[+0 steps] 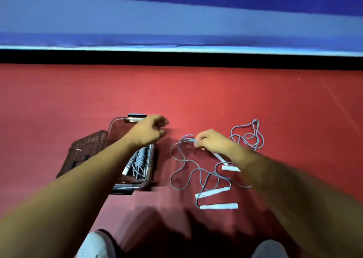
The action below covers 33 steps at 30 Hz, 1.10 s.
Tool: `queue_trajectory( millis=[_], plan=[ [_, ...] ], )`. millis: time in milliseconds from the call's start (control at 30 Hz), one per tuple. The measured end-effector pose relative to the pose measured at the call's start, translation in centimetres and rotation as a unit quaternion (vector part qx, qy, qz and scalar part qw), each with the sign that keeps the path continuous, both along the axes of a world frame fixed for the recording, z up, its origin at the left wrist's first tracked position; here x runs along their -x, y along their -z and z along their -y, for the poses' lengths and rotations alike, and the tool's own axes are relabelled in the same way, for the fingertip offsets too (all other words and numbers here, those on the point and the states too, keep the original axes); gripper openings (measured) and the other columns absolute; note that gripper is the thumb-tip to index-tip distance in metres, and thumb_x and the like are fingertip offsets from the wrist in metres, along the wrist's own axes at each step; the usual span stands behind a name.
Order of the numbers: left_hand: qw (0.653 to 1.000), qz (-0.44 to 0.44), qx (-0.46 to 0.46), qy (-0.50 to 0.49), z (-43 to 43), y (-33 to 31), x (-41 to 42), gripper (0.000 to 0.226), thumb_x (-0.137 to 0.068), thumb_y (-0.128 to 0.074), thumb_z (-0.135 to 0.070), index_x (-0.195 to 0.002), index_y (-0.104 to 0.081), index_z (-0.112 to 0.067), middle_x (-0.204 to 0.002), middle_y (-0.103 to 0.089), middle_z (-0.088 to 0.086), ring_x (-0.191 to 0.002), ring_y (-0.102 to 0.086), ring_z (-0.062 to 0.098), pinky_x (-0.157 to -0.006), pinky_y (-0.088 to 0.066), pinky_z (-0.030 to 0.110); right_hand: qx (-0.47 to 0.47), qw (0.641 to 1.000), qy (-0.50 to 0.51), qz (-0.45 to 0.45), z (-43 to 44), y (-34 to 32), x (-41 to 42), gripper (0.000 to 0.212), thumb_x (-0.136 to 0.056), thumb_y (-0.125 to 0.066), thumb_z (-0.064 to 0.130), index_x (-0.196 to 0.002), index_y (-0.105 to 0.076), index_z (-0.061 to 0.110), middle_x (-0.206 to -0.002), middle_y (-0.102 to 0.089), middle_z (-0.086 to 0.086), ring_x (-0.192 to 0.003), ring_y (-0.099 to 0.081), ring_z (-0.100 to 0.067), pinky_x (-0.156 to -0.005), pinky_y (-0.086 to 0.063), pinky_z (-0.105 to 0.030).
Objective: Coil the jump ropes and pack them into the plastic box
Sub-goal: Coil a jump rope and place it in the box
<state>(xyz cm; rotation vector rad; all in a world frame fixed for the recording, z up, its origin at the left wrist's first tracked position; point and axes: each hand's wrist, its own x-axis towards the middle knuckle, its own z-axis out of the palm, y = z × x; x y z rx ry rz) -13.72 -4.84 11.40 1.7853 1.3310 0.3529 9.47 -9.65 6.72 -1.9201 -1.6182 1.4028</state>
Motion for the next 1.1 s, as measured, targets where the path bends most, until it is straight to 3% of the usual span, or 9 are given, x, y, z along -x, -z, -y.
queue_trajectory(
  millis=[100, 267, 333, 433, 567, 733, 933, 1000, 1100],
  plan=[
    [0.987, 0.038, 0.089, 0.128, 1.5, -4.4, -1.0, 0.047, -0.081, -0.077, -0.008, -0.123, -0.059, -0.018, -0.121, -0.064, 0.001, -0.106, -0.058, 0.007, -0.099, -0.045, 0.022, 0.004, 0.989, -0.003, -0.145, 0.5, -8.3, 0.8, 0.011, -0.09, -0.06, -0.001, -0.08, -0.06, 0.006, -0.054, -0.042, -0.005, -0.046, -0.04, -0.013, -0.05, -0.039, -0.023],
    [0.975, 0.103, 0.097, 0.173, 4.2, -11.6, -1.7, 0.021, -0.093, -0.054, 0.012, -0.087, -0.058, -0.007, -0.07, -0.067, -0.003, -0.065, -0.063, 0.003, -0.069, -0.05, 0.014, -0.049, 0.968, -0.02, -0.245, 3.1, -20.1, 1.8, 0.013, -0.094, -0.055, 0.006, -0.085, -0.063, 0.002, -0.047, -0.033, 0.004, -0.04, -0.025, -0.01, -0.044, -0.022, -0.018],
    [0.976, 0.121, 0.078, 0.164, 5.1, -14.5, -1.2, 0.017, -0.095, -0.053, 0.007, -0.085, -0.058, -0.005, -0.068, -0.063, 0.001, -0.061, -0.06, 0.003, -0.065, -0.047, 0.012, -0.097, 0.962, -0.007, -0.256, 4.3, -23.5, 2.0, 0.016, -0.096, -0.055, 0.009, -0.084, -0.063, 0.002, -0.048, -0.027, 0.006, -0.041, -0.019, -0.009, -0.045, -0.017, -0.019],
    [0.976, 0.13, 0.033, 0.171, 6.9, -18.5, 0.1, 0.011, -0.096, -0.056, 0.0, -0.088, -0.06, -0.007, -0.081, -0.063, 0.004, -0.078, -0.061, 0.008, -0.08, -0.048, 0.018, -0.163, 0.943, 0.033, -0.289, 6.5, -27.9, 2.2, 0.018, -0.098, -0.051, 0.009, -0.083, -0.059, 0.002, -0.047, -0.026, 0.008, -0.041, -0.017, -0.007, -0.043, -0.015, -0.019],
    [0.981, 0.141, -0.017, 0.129, 8.5, -20.3, 1.3, 0.014, -0.1, -0.052, -0.009, -0.087, -0.056, -0.01, -0.082, -0.059, 0.009, -0.087, -0.064, 0.019, -0.087, -0.047, 0.028, -0.245, 0.946, 0.084, -0.198, 7.8, -29.5, 0.9, 0.021, -0.097, -0.055, 0.014, -0.078, -0.062, 0.006, -0.048, -0.032, 0.006, -0.042, -0.022, -0.01, -0.044, -0.018, -0.02],
    [0.979, 0.18, -0.078, 0.054, 10.5, -21.9, 1.1, 0.016, -0.102, -0.05, -0.014, -0.09, -0.058, -0.008, -0.066, -0.042, 0.004, -0.057, -0.054, 0.022, -0.057, -0.044, 0.026, -0.216, 0.976, 0.013, -0.018, 9.9, -27.7, -1.2, 0.015, -0.09, -0.067, 0.015, -0.082, -0.066, 0.003, -0.057, -0.052, -0.005, -0.046, -0.042, -0.016, -0.042, -0.035, -0.02],
    [0.974, 0.202, -0.045, 0.086, 11.2, -22.9, -0.3, 0.018, -0.102, -0.05, -0.016, -0.093, -0.062, -0.006, -0.059, -0.033, -0.002, -0.055, -0.028, 0.016, -0.051, -0.025, 0.027, -0.175, 0.967, -0.019, -0.187, 10.8, -26.8, 0.4, 0.036, -0.084, -0.072, 0.006, -0.117, -0.055, 0.005, -0.075, -0.06, -0.016, -0.06, -0.062, -0.022, -0.062, -0.047, -0.031],
    [0.979, 0.185, -0.041, 0.074, 10.7, -22.6, -0.2, 0.019, -0.102, -0.051, -0.018, -0.091, -0.063, -0.008, -0.057, -0.035, -0.005, -0.054, -0.028, 0.015, -0.051, -0.025, 0.026, -0.164, 0.966, -0.024, -0.197, 10.8, -26.8, 1.0, 0.016, -0.092, -0.064, 0.016, -0.103, -0.059, 0.006, -0.061, -0.053, -0.008, -0.048, -0.05, -0.02, -0.052, -0.042, -0.026],
    [0.99, 0.103, -0.036, 0.091, 9.4, -22.1, 1.1, 0.021, -0.097, -0.06, -0.024, -0.086, -0.065, -0.006, -0.061, -0.044, 0.0, -0.054, -0.037, 0.016, -0.052, -0.033, 0.026, -0.174, 0.961, 0.008, -0.215, 10.2, -27.0, 0.4, 0.028, -0.101, -0.05, 0.026, -0.078, -0.051, 0.009, -0.048, -0.032, 0.003, -0.041, -0.025, -0.011, -0.044, -0.024, -0.021]
  ],
)
